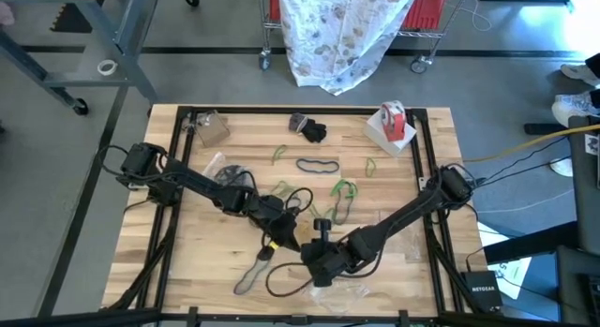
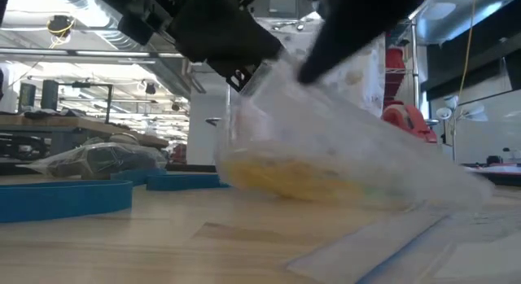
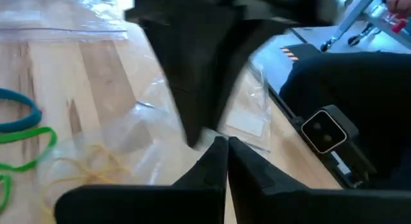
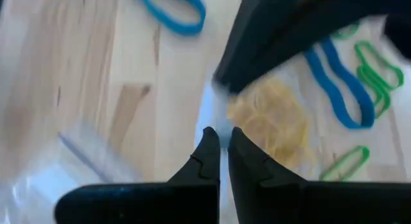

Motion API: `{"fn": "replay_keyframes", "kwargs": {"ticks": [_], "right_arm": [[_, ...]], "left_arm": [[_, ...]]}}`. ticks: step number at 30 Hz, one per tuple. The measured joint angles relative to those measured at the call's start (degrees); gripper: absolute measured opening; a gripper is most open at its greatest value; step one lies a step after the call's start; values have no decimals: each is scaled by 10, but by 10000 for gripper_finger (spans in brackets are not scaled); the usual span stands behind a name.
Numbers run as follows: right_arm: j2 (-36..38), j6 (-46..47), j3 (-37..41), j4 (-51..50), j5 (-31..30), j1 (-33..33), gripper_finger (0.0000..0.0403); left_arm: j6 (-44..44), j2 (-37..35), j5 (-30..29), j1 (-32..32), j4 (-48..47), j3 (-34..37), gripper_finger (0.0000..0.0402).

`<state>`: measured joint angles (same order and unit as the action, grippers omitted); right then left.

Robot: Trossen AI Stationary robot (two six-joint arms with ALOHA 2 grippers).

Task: Sort rubber bands
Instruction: Close the transparent zip bag

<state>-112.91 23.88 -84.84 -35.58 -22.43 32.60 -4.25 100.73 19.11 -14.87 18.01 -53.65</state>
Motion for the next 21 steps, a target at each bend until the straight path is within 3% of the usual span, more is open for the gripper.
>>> {"fn": "replay_keyframes", "kwargs": {"ticks": [8,18,21], "right_arm": [[-5,61,2,-71,-1,23,10],[-5,74,2,-47,-11,23,10],[-5,79,2,-48,-11,23,10]], "left_arm": [[0,-1,12,0,-9,0,1],[-51,-1,-27,7,-8,0,3],[-61,-1,-29,1,-7,0,21]]}}
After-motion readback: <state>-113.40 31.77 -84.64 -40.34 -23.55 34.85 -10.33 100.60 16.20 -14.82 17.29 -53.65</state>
